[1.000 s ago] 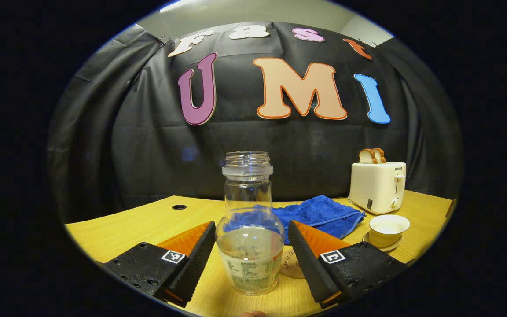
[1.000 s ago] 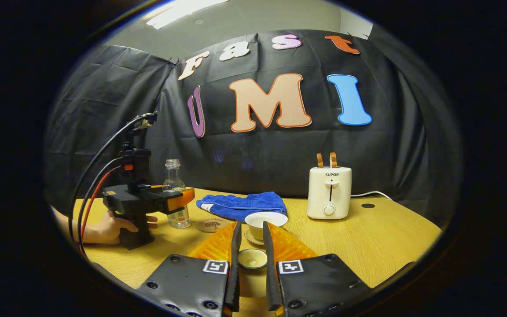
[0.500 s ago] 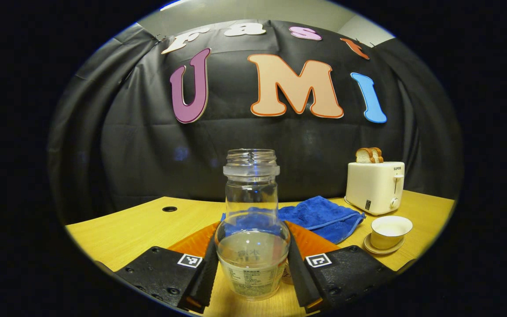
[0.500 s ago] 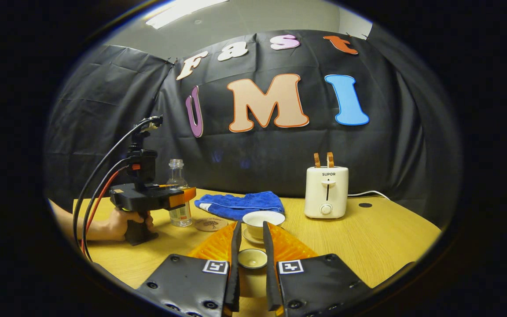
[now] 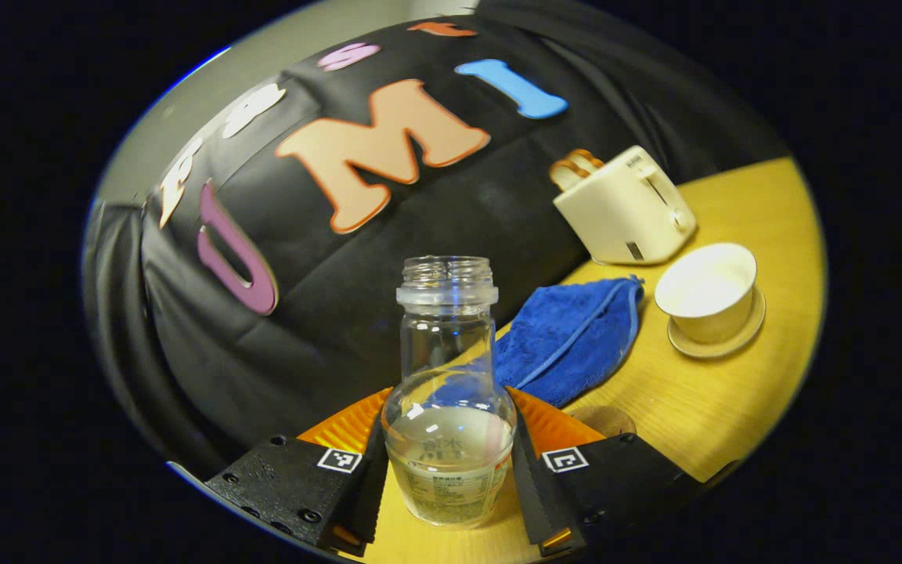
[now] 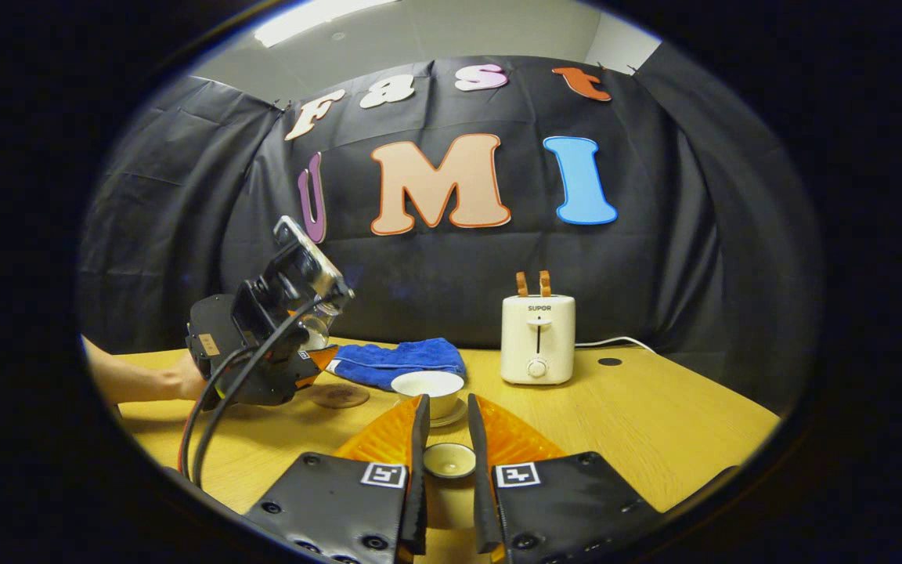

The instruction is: Open the teacup lid with one hand, grasp the water bottle and pour water into the teacup with the other hand; after pouring, place the water bottle on the coaster and then close the teacup lid.

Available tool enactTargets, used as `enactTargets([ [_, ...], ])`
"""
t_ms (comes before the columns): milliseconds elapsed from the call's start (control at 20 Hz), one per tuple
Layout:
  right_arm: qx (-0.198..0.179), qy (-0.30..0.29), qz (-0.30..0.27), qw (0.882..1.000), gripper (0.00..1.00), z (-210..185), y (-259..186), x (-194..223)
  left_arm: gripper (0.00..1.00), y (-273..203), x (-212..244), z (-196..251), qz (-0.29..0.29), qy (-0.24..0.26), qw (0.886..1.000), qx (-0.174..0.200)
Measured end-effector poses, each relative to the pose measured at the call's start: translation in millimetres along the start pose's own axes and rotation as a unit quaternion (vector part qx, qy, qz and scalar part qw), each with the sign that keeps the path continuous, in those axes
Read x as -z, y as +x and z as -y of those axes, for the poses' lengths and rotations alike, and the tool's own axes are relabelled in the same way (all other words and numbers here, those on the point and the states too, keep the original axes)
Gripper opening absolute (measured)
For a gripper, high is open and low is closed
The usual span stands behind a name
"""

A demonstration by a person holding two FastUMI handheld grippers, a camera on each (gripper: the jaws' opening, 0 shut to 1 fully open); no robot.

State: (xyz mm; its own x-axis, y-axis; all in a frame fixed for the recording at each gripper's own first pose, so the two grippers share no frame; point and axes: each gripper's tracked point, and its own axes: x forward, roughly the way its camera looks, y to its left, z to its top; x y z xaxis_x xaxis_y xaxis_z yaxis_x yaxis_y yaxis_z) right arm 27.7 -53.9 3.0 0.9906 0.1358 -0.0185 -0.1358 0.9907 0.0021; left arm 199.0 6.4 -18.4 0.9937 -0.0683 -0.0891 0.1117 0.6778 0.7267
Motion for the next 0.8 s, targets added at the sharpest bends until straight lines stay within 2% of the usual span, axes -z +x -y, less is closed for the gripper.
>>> enactTargets([
  [150,0.008,0.0,0.0,1.0,0.27,8,-2,0,0.68,12,-15,12,0.013,0.114,0.993,0.018],
  [400,0.023,0.0,0.001,1.0,0.27,26,-5,-1,0.68,19,-25,36,0.008,0.237,0.97,0.058],
  [650,0.032,0.0,0.002,0.999,0.27,36,-5,-2,0.68,18,-23,41,-0.006,0.313,0.946,0.083],
  [800,0.033,0.0,0.002,0.999,0.27,38,-4,-2,0.68,21,-21,43,-0.011,0.36,0.928,0.093],
])
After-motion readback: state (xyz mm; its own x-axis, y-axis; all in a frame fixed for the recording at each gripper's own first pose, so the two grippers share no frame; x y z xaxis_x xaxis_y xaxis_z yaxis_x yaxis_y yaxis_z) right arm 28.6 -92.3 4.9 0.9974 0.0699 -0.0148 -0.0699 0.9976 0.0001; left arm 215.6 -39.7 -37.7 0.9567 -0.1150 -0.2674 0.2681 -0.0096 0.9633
